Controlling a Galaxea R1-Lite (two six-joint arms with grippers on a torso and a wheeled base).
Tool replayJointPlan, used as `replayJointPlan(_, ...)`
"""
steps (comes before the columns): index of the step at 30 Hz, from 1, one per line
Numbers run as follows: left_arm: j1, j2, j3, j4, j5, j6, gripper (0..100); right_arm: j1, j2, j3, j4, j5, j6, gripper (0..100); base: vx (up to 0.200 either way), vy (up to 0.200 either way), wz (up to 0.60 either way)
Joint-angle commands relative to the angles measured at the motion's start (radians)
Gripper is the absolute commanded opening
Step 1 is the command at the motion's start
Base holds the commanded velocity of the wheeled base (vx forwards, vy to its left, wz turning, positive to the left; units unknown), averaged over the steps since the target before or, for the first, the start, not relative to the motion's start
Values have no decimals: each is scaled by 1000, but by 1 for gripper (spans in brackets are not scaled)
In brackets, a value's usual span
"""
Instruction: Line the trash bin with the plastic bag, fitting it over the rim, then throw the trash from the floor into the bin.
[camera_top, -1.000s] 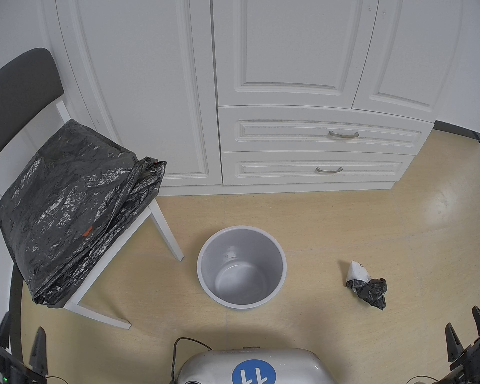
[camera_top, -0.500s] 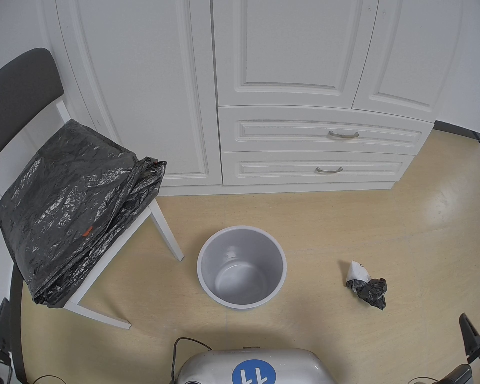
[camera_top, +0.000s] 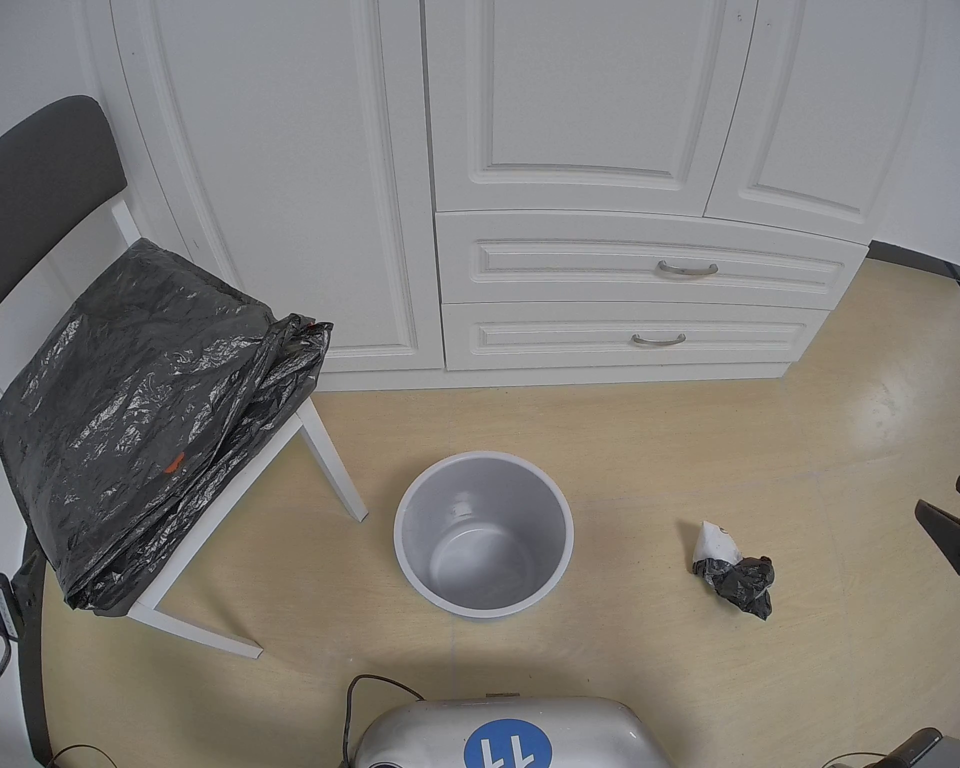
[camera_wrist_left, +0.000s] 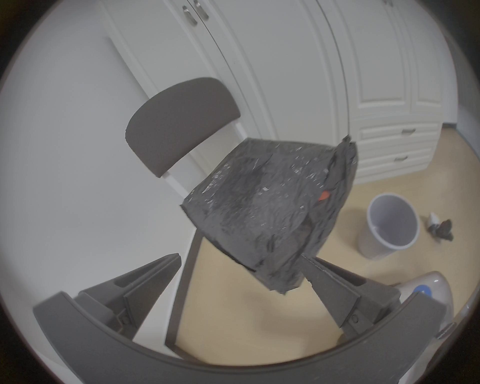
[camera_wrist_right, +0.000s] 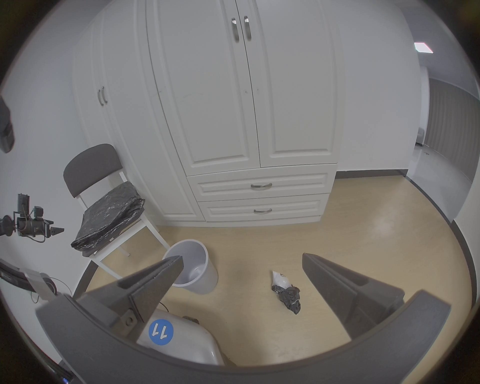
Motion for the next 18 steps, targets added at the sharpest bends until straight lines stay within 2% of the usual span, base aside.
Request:
replayJointPlan(1,537,195,-111,2,-356,280,100,0,163,16,-77,-4,-2,100,0,0,0)
replayJointPlan(2,663,197,-105,19,-495,358,100,3,168,23,-78,-3,-2,100,0,0,0)
replayJointPlan(4,746,195,-91,62,-592,431,100,8,177,25,-78,-4,0,100,0,0,0)
replayJointPlan(5,746,195,-91,62,-592,431,100,8,177,25,-78,-4,0,100,0,0,0)
replayJointPlan(6,771,189,-80,128,-635,473,100,9,185,25,-78,-4,1,100,0,0,0)
replayJointPlan(7,771,187,-76,169,-641,487,100,9,186,25,-78,-4,1,100,0,0,0)
replayJointPlan(10,771,187,-74,179,-642,489,100,11,186,25,-78,-4,1,100,0,0,0)
replayJointPlan(12,758,183,6,192,-692,529,100,14,188,23,-78,-4,1,100,0,0,0)
replayJointPlan(14,757,177,36,179,-710,536,100,14,189,23,-78,-4,1,100,0,0,0)
replayJointPlan(18,754,175,161,48,-718,538,100,14,191,25,-74,-4,0,100,0,0,0)
